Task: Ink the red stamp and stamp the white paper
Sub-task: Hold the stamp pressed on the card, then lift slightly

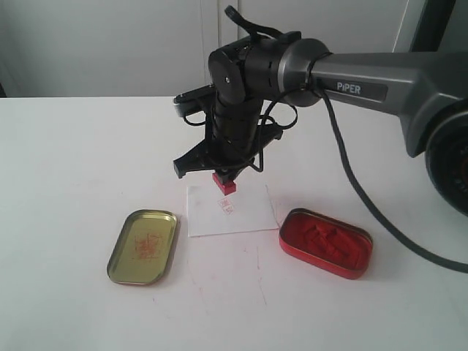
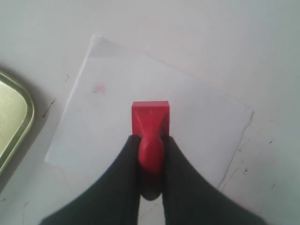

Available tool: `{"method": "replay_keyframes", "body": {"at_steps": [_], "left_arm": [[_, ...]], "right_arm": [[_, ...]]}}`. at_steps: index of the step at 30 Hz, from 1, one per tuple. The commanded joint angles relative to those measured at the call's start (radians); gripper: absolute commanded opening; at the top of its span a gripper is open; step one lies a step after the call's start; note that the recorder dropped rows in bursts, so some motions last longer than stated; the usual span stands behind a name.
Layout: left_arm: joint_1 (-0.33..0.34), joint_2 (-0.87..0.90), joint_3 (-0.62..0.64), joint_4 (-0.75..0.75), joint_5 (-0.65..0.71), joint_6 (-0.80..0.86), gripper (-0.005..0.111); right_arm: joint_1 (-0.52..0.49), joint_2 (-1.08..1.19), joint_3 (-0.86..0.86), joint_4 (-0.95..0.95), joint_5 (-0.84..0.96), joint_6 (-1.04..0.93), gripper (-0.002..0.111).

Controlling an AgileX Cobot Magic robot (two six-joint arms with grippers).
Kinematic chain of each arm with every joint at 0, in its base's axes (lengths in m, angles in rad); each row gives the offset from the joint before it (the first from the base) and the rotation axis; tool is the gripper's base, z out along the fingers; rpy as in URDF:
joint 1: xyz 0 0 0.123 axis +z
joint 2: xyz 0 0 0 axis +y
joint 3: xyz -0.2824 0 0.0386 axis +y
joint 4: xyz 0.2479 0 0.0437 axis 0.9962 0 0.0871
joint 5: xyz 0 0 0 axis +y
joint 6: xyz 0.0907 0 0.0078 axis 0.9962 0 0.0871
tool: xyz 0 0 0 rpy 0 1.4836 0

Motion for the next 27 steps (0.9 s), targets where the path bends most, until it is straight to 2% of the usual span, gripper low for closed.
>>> {"method": "replay_keyframes", "body": {"at_steps": [1, 10, 14, 19, 27], "left_arm": [[0.001, -0.003, 0.010, 0.000, 0.016, -0.002, 0.000], [0.001, -0.003, 0.010, 0.000, 0.016, -0.002, 0.000], [0.001, -0.003, 0.010, 0.000, 0.016, -0.002, 0.000], [0.001, -0.003, 0.010, 0.000, 0.016, -0.002, 0.000], [0.001, -0.003, 0.010, 0.000, 0.016, -0.002, 0.000]], "right_arm": [[-0.001, -0.011, 0.001, -0.005, 0.006, 0.003, 0.000], [-0.001, -0.012, 0.001, 0.073, 0.145, -0.005, 0.000], [-0.001, -0.029, 0.005, 0.226, 0.147, -0.090, 0.000], [-0.001, -0.092, 0.010, 0.250, 0.149, -0.109, 0.000], [-0.002, -0.225, 0.223, 0.272, 0.014, -0.131, 0.000]]}}
